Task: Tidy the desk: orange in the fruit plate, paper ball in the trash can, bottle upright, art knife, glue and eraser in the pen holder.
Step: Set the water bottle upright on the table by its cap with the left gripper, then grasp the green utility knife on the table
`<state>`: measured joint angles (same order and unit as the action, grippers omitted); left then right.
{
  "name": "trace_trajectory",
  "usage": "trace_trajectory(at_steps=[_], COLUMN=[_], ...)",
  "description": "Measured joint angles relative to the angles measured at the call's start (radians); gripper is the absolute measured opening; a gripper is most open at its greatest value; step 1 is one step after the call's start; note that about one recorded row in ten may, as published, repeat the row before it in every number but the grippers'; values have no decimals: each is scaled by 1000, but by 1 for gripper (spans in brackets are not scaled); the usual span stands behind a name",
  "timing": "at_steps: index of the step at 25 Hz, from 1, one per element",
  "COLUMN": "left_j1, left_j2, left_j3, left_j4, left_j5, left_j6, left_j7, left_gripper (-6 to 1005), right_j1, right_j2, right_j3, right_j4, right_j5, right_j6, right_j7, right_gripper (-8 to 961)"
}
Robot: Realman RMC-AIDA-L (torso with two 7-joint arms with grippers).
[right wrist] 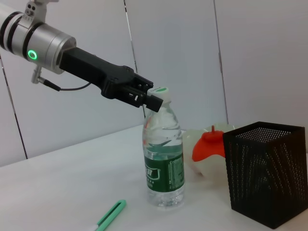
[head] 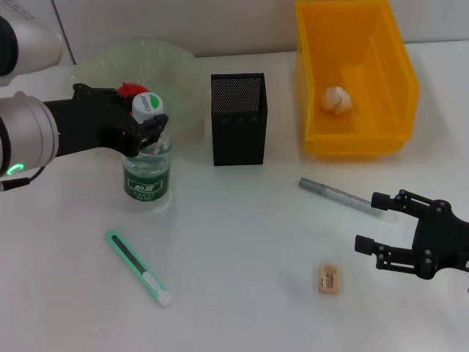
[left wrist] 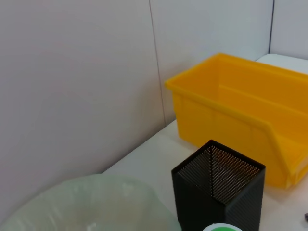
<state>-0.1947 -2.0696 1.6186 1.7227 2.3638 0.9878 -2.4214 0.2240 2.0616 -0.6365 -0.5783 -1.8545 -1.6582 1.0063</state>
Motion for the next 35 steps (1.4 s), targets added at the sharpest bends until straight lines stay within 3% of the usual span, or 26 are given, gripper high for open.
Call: trace_trajectory(at_steps=[17, 35], left_j1=[18, 33], left_j2=[-2, 1], left_j3=[-4, -70], left_j4=[-4, 69], left_j5=[0, -12], left_j6=[-32, -50], left_j7=[-6, 20], left_gripper=[435, 799], right_j1=[9, 11], right_j2=[0, 0], right_j3=[0, 0], right_j4=[0, -2], right_j5=[0, 0], right_j6=[0, -2], right_j7=[8, 9], right_gripper=[830, 830])
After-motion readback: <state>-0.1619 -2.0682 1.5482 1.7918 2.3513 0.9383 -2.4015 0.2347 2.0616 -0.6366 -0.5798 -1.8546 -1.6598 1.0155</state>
